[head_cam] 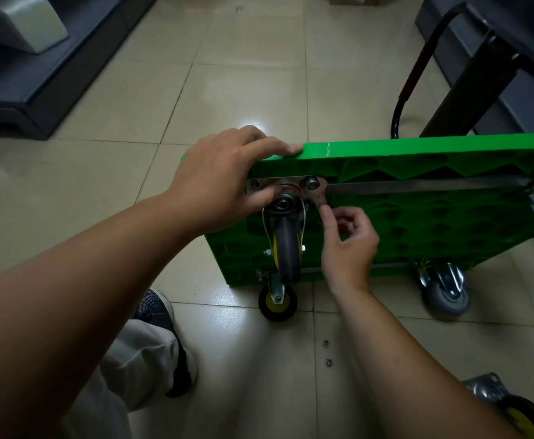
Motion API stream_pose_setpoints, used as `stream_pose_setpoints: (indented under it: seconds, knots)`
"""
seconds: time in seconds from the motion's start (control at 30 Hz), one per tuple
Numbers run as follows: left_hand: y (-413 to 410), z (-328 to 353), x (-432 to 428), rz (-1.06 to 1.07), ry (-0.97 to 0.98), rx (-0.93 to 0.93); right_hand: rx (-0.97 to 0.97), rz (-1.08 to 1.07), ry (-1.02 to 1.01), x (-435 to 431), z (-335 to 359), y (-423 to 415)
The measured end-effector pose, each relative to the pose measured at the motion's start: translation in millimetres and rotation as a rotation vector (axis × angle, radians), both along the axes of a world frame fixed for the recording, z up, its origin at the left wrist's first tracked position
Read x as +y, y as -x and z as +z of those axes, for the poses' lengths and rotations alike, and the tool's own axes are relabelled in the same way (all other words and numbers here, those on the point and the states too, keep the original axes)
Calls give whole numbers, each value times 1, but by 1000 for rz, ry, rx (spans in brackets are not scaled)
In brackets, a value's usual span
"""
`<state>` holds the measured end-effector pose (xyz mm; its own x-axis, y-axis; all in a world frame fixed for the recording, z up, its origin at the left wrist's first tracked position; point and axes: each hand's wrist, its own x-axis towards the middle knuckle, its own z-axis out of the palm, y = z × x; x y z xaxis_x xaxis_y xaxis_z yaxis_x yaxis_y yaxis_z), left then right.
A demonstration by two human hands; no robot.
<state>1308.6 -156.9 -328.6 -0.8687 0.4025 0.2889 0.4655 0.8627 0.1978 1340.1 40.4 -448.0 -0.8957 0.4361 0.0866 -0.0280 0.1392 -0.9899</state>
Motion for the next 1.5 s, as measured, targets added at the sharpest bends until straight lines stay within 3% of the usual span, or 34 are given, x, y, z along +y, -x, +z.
stream_pose_setpoints:
  seconds: [0.13, 0.3, 0.47, 0.6, 0.67, 0.73, 0.8, 0.93, 1.03, 1.3, 1.5]
  knots:
    - [1, -1, 0, 4, 4, 4, 49, 63, -384, 38, 23, 4]
    - [-1, -1, 1, 1, 0, 28, 290, 150, -1212, 67, 99, 12]
    - [-2, -1, 0, -18, -10, 35, 456, 255, -1875, 45, 157, 23]
    - [-1, -2, 0, -16, -5, 41, 485, 303, -2076, 36, 170, 24]
    - [0, -2, 0, -13, -11, 36, 511, 317, -2011, 44, 173, 24]
    - [-1, -2, 0, -12, -12, 30, 478, 348, -1755, 60, 171, 25]
    - [-1, -2, 0, -9, -12, 23, 369, 343, -1342, 79, 156, 20]
    - [-2, 0, 1, 11, -11, 6, 130, 146, -300, 70, 95, -8]
    - [-1, 0, 2, 14, -14, 4, 19, 43, 95, 38, 47, -22]
    - [-1, 0, 3, 16, -11, 5, -66, -10, 302, -7, 2, -21]
    - [-1, -1, 2, 19, 0, 2, -65, -60, 280, -23, -10, -9]
